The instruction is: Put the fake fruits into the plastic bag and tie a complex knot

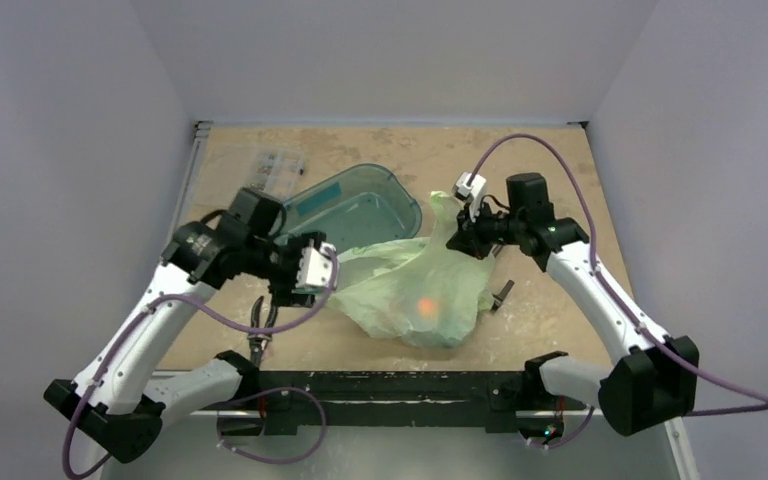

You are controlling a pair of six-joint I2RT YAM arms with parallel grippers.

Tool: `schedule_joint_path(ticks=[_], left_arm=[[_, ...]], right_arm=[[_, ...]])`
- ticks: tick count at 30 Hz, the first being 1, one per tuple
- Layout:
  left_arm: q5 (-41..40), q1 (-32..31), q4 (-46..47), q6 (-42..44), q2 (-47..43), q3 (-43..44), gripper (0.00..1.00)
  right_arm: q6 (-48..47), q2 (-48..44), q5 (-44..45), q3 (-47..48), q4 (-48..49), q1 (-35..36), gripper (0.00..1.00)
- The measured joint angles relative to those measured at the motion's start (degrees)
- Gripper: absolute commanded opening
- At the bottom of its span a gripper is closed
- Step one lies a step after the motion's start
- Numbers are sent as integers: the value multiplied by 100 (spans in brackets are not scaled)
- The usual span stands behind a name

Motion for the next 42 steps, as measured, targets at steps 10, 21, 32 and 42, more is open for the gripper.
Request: schedule_joint_path(ticks=[10,21,32,42], left_arm=[[1749,431,1139,-2802,363,2385,97],[1309,-892,2282,-2682,2350,3587,79],[1104,-1508,2208,-2304,2490,3641,0],[546,-1196,3080,-3897,2382,3440,0]], right_arm=[[-1222,-389,-1248,695,-629,61,0],[-1554,-107,-1530,1047,-835,852,0],[-1436,85,-1550,1281,-798,964,72],[1541,-2465,-509,-680,2168,988,99]])
